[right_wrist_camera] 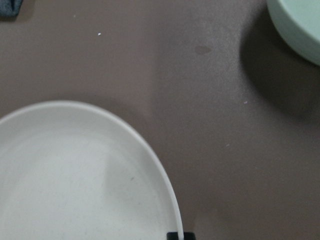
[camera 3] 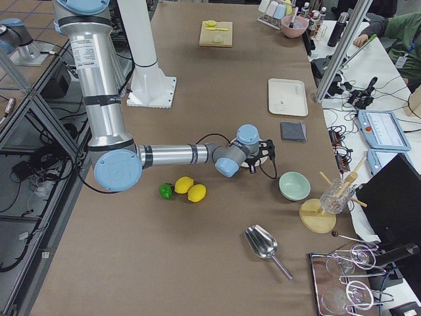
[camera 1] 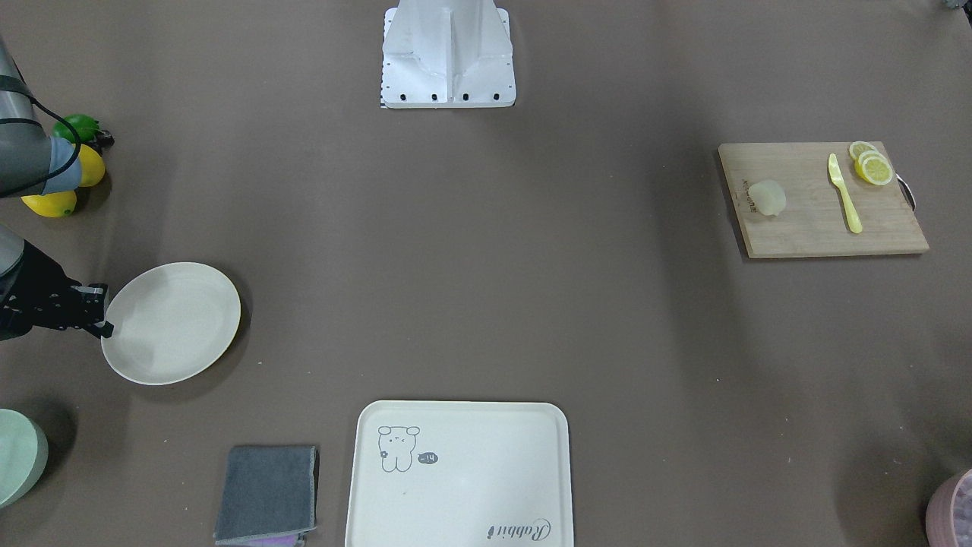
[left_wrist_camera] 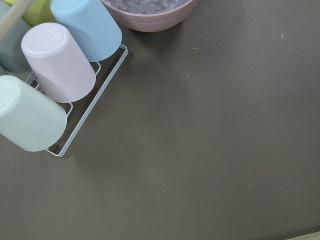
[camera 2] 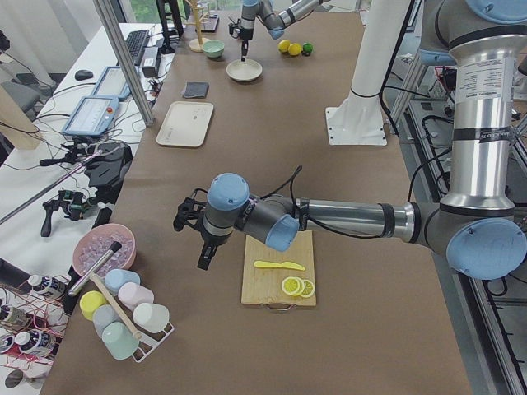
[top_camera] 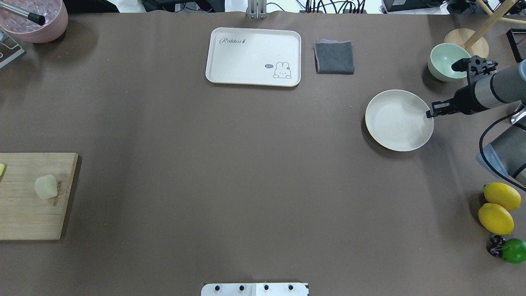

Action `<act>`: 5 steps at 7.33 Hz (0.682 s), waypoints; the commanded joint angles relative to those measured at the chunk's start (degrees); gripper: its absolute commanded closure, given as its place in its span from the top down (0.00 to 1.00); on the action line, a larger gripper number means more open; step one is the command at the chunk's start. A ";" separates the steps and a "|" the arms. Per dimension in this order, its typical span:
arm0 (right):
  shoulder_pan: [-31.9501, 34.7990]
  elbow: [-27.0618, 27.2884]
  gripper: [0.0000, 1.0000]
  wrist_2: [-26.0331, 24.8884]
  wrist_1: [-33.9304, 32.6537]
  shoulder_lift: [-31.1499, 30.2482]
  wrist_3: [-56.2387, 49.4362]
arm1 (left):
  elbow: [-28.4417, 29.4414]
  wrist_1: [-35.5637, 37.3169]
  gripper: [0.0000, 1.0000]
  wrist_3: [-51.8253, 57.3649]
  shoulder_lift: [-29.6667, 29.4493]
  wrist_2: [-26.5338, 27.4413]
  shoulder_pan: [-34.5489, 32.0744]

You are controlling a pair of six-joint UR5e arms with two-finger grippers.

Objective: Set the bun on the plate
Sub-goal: 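Reach the right gripper down to the rim of the white plate, then push the white plate with the right gripper toward the table center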

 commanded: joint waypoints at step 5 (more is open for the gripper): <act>-4.78 7.64 0.00 -1.51 -0.20 3.42 17.74 | -0.64 -0.06 0.99 0.00 0.69 0.01 -0.31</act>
